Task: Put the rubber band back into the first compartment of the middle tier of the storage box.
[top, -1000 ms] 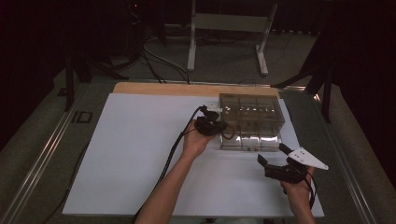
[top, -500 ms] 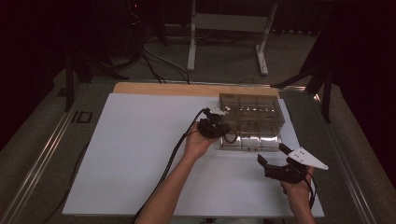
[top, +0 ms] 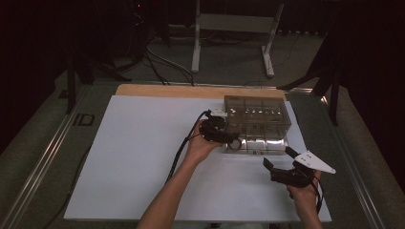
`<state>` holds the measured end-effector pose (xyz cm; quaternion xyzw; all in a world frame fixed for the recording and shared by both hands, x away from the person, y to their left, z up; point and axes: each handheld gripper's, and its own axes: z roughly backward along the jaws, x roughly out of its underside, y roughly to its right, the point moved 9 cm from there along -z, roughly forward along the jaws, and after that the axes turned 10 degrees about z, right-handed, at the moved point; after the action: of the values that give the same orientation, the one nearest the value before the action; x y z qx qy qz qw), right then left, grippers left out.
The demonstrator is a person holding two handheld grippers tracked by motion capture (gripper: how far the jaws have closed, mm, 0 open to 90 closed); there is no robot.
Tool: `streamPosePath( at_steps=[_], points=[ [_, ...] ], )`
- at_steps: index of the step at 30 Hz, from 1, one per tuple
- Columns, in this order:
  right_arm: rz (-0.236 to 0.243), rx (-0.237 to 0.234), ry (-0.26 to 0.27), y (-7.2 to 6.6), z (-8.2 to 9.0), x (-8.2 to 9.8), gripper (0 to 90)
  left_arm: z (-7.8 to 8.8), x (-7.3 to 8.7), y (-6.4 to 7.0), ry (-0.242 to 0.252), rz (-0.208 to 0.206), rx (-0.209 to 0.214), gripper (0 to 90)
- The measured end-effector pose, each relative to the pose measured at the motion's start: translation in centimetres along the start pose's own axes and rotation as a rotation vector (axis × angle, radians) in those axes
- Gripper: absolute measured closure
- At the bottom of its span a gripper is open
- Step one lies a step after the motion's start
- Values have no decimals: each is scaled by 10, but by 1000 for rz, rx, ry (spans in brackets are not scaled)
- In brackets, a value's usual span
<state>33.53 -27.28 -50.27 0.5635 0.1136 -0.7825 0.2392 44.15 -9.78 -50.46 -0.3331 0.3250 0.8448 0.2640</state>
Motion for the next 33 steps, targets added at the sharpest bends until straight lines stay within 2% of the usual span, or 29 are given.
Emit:
streamPosePath(
  at_steps=[9, 10, 11, 13, 15, 21, 25, 33],
  points=[
    [-1, 1, 0, 0, 0, 0, 20, 16, -4, -6, 59, 14, -4, 165],
    [0, 1, 1, 0, 0, 0, 20, 18, -4, -8, 64, 15, -7, 147],
    [0, 1, 0, 0, 0, 0, 20, 19, -4, -10, 65, 18, -10, 88],
    [1, 1, -1, 0, 0, 0, 20, 23, -4, -13, 71, 19, -15, 78],
    [2, 2, -1, 0, 0, 0, 20, 27, -3, -14, 74, 12, -17, 22],
    [2, 2, -2, 0, 0, 1, 20, 38, -1, -21, 91, -31, -72, 9],
    [1, 3, -2, 0, 0, 1, 20, 47, -1, -24, 108, -51, -88, 9],
    [0, 6, -2, 0, 0, 1, 20, 67, 0, -34, 146, -50, -111, 9]
  ],
)
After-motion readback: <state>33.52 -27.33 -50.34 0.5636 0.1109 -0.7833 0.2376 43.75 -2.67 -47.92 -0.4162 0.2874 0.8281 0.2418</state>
